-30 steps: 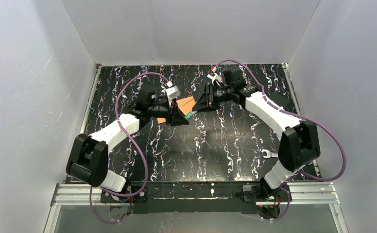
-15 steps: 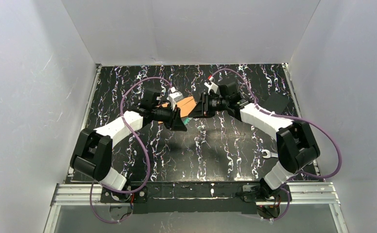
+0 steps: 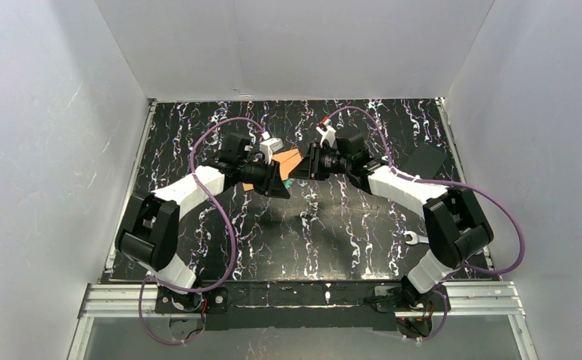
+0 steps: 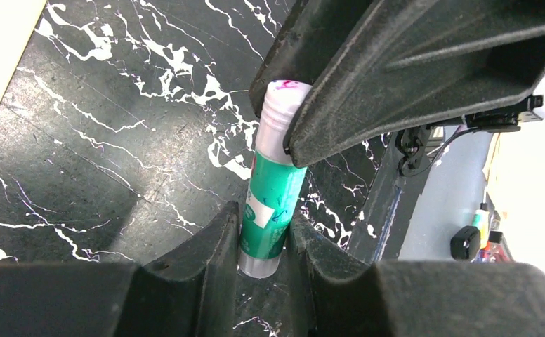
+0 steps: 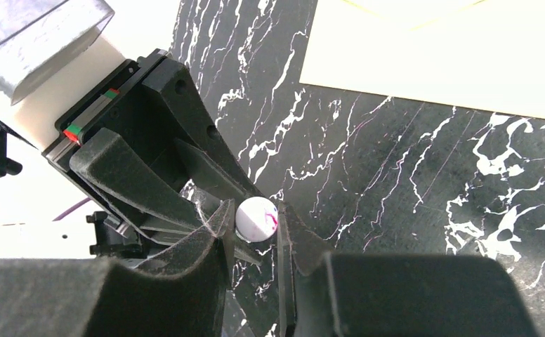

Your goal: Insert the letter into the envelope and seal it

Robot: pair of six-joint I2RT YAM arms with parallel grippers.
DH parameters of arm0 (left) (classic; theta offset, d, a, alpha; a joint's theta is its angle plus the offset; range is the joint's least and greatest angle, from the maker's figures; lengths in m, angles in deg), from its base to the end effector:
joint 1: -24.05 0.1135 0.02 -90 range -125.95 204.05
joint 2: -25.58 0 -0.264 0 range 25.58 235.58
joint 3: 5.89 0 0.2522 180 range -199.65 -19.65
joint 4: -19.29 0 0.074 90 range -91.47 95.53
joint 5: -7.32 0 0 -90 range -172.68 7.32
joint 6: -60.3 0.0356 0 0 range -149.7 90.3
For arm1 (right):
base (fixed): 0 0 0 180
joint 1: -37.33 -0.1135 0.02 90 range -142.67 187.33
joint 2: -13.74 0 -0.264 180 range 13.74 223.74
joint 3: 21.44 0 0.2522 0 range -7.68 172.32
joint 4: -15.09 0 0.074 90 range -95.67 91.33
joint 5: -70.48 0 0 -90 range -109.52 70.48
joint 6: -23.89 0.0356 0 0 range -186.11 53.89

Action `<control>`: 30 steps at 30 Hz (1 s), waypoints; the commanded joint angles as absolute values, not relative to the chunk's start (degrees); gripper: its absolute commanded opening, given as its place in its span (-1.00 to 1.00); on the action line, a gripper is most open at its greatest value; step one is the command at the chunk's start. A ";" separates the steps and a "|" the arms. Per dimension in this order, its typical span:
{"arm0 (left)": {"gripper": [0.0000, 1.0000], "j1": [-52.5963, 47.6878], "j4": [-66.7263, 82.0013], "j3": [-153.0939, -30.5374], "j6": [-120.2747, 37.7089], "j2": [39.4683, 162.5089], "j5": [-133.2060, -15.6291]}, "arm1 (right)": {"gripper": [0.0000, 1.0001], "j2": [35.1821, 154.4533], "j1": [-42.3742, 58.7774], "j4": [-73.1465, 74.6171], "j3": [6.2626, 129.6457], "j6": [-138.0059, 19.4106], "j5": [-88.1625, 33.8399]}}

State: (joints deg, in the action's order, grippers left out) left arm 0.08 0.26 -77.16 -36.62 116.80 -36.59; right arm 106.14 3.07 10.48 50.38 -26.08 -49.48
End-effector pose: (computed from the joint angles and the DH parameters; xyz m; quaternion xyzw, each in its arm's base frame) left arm 0.2997 -0.1613 0.2293 0.2898 0.7963 -0.4461 0.2879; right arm 0.2892 0.2185 0.2440 -0.0973 0.8215 0.4866 0.2809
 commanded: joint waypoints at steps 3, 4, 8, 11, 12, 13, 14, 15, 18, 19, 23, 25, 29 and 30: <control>-1.00 4.42 24.82 -86.57 -44.65 116.89 -42.65 | -0.97 108.39 -6.87 -10.15 49.06 -29.64 -68.32; -1.00 4.43 24.86 -85.60 -44.67 116.65 -41.89 | -0.97 108.50 -6.39 -12.69 51.44 -30.76 -66.65; -1.00 4.45 22.83 -80.22 -44.26 115.75 -35.49 | -0.86 109.16 -2.15 -22.40 61.96 -35.16 -58.17; -1.00 4.44 21.53 -74.66 -43.71 114.56 -33.96 | -0.35 108.95 1.42 -20.92 66.78 -32.66 -54.52; -1.00 4.43 20.86 -73.64 -43.61 114.27 -34.06 | -0.21 108.85 2.34 -19.18 67.48 -31.41 -54.05; -1.00 4.40 19.73 -72.86 -43.33 114.00 -34.07 | -0.02 108.77 3.24 -18.27 68.20 -30.13 -53.31; -1.00 4.43 18.54 -72.44 -43.00 113.74 -34.20 | 0.17 108.82 3.71 -17.48 68.98 -29.03 -52.90; -1.00 4.44 17.29 -72.23 -42.68 113.55 -34.55 | 0.32 108.95 4.28 -17.07 69.81 -28.12 -52.62; -1.00 4.44 12.59 -72.65 -41.65 113.41 -35.72 | 0.55 108.62 6.10 -16.22 71.14 -25.61 -51.84; -1.00 4.45 10.58 -73.07 -41.11 113.74 -35.77 | 0.59 108.14 6.72 -15.63 71.05 -24.45 -51.48; -1.00 4.43 -0.68 -76.52 -38.51 116.25 -37.03 | 0.64 104.83 9.32 -11.67 66.97 -20.33 -49.59; -1.00 4.14 -5.49 -77.93 -38.02 117.15 -38.25 | 0.64 103.74 10.39 -11.82 64.77 -19.90 -48.78; -0.97 2.53 -10.29 -78.01 -38.80 118.05 -43.67 | 0.63 102.62 10.87 -14.93 61.82 -21.48 -45.82; -0.93 1.91 -11.30 -78.26 -39.77 118.55 -46.24 | 0.62 102.48 10.87 -15.81 61.50 -22.05 -45.01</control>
State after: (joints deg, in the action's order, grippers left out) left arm 3.77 -2.48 -76.49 -39.70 117.63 -39.72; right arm 104.89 11.09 -13.98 63.21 -21.47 -47.97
